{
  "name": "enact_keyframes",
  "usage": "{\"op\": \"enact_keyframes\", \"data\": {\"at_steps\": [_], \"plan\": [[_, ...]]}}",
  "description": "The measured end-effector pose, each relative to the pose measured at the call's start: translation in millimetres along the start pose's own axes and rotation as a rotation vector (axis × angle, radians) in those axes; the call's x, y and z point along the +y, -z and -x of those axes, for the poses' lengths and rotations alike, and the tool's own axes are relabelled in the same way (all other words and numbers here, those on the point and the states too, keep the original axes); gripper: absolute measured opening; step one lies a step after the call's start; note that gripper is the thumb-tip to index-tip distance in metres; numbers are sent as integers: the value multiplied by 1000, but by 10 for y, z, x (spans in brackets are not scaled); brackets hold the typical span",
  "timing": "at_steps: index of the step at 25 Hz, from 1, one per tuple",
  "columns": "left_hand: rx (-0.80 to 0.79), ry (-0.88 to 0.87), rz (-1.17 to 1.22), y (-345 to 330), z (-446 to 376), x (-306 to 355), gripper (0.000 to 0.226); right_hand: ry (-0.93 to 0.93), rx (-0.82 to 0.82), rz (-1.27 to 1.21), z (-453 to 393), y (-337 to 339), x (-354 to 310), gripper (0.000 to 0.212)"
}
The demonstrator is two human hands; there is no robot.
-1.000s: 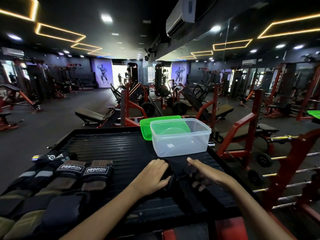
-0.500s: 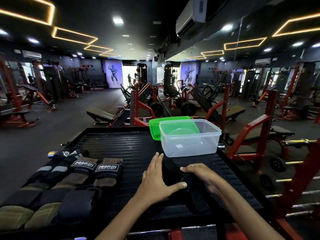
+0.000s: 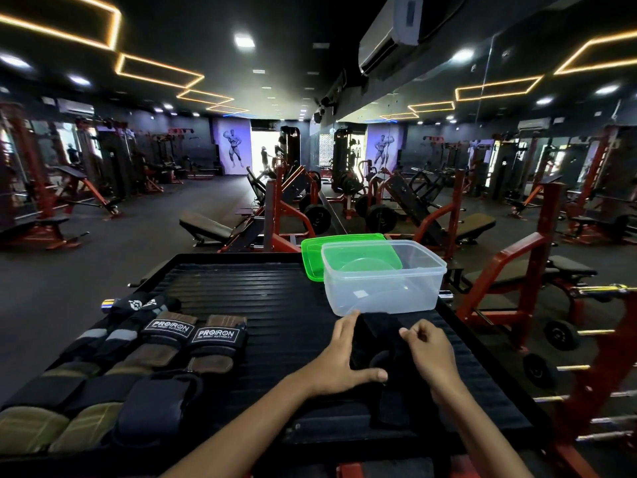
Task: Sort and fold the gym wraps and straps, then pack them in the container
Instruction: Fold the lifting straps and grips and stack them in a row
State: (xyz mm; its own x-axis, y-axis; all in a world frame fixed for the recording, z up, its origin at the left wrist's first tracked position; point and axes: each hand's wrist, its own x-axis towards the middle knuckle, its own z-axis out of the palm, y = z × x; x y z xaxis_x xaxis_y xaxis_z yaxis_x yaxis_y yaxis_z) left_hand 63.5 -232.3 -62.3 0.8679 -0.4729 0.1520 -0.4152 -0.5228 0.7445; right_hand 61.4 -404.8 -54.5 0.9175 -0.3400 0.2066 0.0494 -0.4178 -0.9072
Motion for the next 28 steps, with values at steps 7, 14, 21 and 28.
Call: {"op": "enact_keyframes", "data": {"at_steps": [7, 14, 21, 28], "plan": [[-82, -13, -10, -57, -58, -47, 118, -486, -264, -508, -19, 178, 85, 54], [-77, -10, -151, -218, -201, 166, 121, -402, -281, -527, 39, 192, 69, 38], [-146, 41, -211, -144, -187, 169, 122, -476, -243, -516, 10, 163, 118, 15], [-64, 10, -222, -201, -165, 180, 119, -303, -111, -325, 10, 67, 109, 35]]}}
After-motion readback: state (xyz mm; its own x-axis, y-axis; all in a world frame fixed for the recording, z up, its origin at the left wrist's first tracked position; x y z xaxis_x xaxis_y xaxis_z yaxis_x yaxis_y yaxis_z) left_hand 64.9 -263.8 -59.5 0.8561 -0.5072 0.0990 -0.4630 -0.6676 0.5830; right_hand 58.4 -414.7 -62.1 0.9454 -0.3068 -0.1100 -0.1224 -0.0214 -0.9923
